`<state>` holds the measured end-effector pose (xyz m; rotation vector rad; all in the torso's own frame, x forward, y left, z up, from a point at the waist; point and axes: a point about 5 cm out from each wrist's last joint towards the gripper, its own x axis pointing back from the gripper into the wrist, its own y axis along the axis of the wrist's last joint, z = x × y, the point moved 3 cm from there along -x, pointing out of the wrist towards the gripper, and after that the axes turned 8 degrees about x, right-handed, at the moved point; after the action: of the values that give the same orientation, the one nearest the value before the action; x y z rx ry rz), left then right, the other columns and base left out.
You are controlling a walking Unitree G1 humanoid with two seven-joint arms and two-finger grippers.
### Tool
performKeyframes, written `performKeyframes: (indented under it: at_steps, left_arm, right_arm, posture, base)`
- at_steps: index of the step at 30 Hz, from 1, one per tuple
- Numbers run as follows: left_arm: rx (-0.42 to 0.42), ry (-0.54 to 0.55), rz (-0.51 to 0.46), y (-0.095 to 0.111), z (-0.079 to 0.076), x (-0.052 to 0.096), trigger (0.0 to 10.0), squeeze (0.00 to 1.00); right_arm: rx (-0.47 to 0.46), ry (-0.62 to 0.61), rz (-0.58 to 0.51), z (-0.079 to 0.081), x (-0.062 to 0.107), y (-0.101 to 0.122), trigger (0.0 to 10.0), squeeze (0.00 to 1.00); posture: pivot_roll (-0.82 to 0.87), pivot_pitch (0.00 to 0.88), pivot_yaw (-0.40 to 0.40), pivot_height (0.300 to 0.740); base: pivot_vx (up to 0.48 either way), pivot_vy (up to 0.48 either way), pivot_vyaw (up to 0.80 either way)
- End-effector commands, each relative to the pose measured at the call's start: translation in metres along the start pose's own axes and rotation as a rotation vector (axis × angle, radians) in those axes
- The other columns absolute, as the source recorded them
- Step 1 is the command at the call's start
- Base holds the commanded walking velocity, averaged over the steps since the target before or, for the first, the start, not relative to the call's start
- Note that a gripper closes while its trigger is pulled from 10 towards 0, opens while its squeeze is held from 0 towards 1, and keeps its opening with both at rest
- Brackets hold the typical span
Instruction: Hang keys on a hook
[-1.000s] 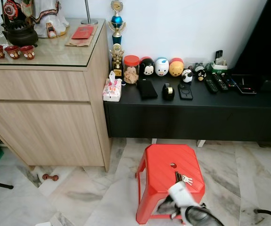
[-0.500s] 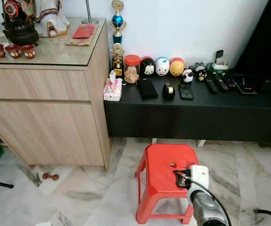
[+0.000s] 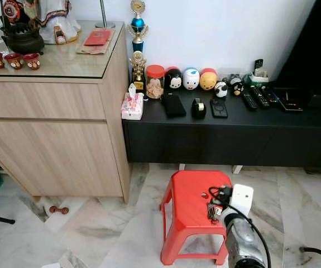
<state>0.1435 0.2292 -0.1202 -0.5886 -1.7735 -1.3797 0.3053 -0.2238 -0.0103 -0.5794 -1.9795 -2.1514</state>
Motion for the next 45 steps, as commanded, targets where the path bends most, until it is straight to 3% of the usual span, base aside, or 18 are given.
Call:
performKeyframes:
  at_steps: [1, 12, 36, 45]
  left_arm:
    - [0.006, 0.007, 0.02, -0.005, 0.001, 0.001, 10.0, 0.0]
    - [0.008, 0.014, 0.015, -0.005, 0.002, 0.001, 10.0, 0.0]
    - [0.007, 0.006, 0.016, -0.006, 0.001, 0.001, 10.0, 0.0]
    - [0.001, 0.002, 0.023, -0.007, 0.001, 0.002, 10.0, 0.0]
  right_arm:
    - [-0.027, -0.023, -0.085, -0.003, -0.002, 0.018, 10.0, 0.0]
    - [-0.065, 0.023, -0.169, 0.009, 0.002, 0.023, 10.0, 0.0]
    - [-0.064, 0.024, -0.175, 0.01, 0.005, 0.019, 10.0, 0.0]
    - [-0.059, 0.03, -0.172, 0.012, 0.004, 0.02, 10.0, 0.0]
  posture:
    - [0.13, 0.0, -0.068, 0.74]
    - [0.12, 0.0, -0.069, 0.74]
    - [0.12, 0.0, -0.071, 0.74]
    - [0.12, 0.0, -0.07, 0.74]
  base:
    - [0.0, 0.0, 0.0]
    - [0.0, 0.0, 0.0]
    - [0.0, 0.0, 0.0]
    - [-0.26, 0.0, 0.0]
